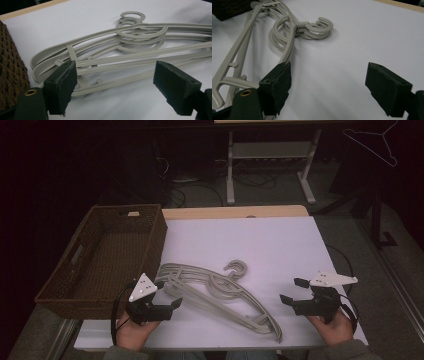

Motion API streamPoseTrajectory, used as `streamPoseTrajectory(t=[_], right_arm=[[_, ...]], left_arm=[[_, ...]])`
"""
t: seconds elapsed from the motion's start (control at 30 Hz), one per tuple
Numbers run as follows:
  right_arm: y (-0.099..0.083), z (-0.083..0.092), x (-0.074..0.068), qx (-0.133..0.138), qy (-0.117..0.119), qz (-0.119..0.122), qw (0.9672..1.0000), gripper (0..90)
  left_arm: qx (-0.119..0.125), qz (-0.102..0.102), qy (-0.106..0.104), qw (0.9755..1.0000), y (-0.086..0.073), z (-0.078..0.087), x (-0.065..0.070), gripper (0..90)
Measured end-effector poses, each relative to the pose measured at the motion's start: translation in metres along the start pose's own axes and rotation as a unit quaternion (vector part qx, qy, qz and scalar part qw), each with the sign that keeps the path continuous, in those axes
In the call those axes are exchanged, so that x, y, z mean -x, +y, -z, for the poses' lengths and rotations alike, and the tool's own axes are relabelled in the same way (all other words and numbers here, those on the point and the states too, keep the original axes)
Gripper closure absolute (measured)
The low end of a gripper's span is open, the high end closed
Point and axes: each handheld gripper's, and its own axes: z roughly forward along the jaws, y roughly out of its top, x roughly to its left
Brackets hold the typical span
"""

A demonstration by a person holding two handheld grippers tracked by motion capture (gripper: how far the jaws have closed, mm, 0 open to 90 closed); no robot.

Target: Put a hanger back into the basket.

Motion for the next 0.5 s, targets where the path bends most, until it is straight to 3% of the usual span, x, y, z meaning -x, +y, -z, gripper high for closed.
streamPoseTrajectory(t=[0.33,0.5], right_arm=[[0.008,-0.001,-0.002,0.003,0.013,-0.017,0.9998,24.0],[0.029,-0.002,-0.011,-0.007,0.023,-0.017,0.9996,30.7]], left_arm=[[-0.002,0.0,0.0,1.0,-0.001,0.0,0.001,18.4],[0.005,0.003,-0.001,1.0,0.0,0.002,0.001,18.4]])
